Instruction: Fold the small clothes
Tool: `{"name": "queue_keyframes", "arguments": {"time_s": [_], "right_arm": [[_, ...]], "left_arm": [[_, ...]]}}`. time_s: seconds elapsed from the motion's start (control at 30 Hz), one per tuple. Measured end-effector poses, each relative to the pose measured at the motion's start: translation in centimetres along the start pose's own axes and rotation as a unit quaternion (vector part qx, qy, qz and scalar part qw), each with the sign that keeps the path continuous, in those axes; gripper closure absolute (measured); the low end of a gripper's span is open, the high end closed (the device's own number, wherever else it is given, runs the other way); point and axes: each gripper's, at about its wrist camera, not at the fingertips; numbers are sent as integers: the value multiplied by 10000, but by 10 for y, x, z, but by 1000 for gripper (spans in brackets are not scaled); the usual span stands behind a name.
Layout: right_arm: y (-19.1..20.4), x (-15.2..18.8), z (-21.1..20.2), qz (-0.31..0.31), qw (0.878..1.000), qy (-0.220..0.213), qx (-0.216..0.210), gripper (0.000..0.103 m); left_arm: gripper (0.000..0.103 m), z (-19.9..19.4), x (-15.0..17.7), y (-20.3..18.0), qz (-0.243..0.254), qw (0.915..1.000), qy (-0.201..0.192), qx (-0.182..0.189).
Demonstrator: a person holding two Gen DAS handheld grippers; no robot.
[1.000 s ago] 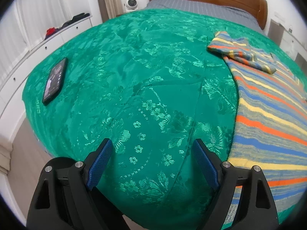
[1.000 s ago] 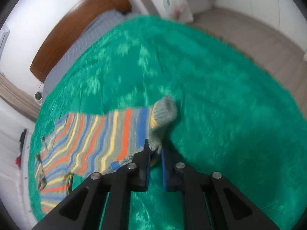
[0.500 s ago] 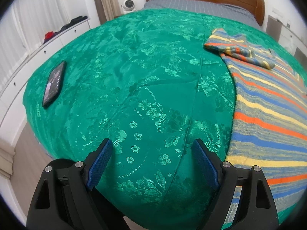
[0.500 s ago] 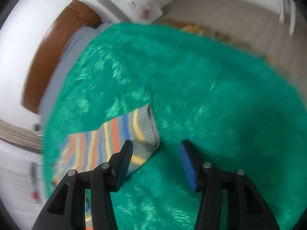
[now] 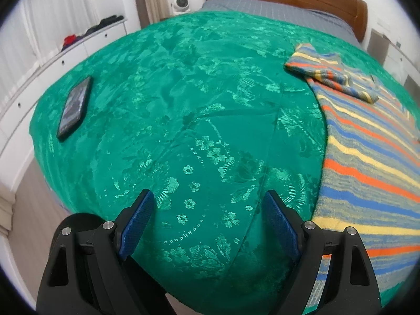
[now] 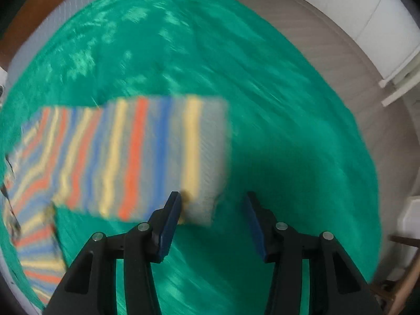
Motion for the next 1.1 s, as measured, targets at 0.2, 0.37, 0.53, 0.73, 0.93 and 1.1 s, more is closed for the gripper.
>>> {"name": "queue_keyframes", "arguments": {"time_s": [0.2, 0.37, 0.53, 0.73, 0.93, 1.1], "right_arm": [[-3, 8, -42, -200, 9830, -849, -1615, 55], [12, 19, 1, -486, 9775, -316, -2026, 54], [-20, 29, 10, -229, 9819, -430, -1829, 63], [-15, 69, -31, -579, 9748, -881, -1964, 51], [6, 130, -18, -788, 9724, -731, -2070, 51], [18, 169, -9, -988, 9712, -640, -2071, 51]], "left_arm": [[16, -2, -3, -10, 245, 9997, 45, 84], [16, -42, -43, -35, 1191, 9903, -421, 581], [7, -72, -111, -88, 2619, 9508, -1123, 1211], [14, 0, -194, -170, 3452, 9159, -486, 1992], [22, 55, -196, -216, 4204, 8893, 66, 1800], [50, 85, -203, -202, 3752, 8810, 818, 2762]]}}
Point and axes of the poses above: each gripper's, at about its wrist camera, not at the fingertips, and z roughly the way its jaws point, y to its left, x to its underside, and after that the axes turned 9 degrees about z, right-handed
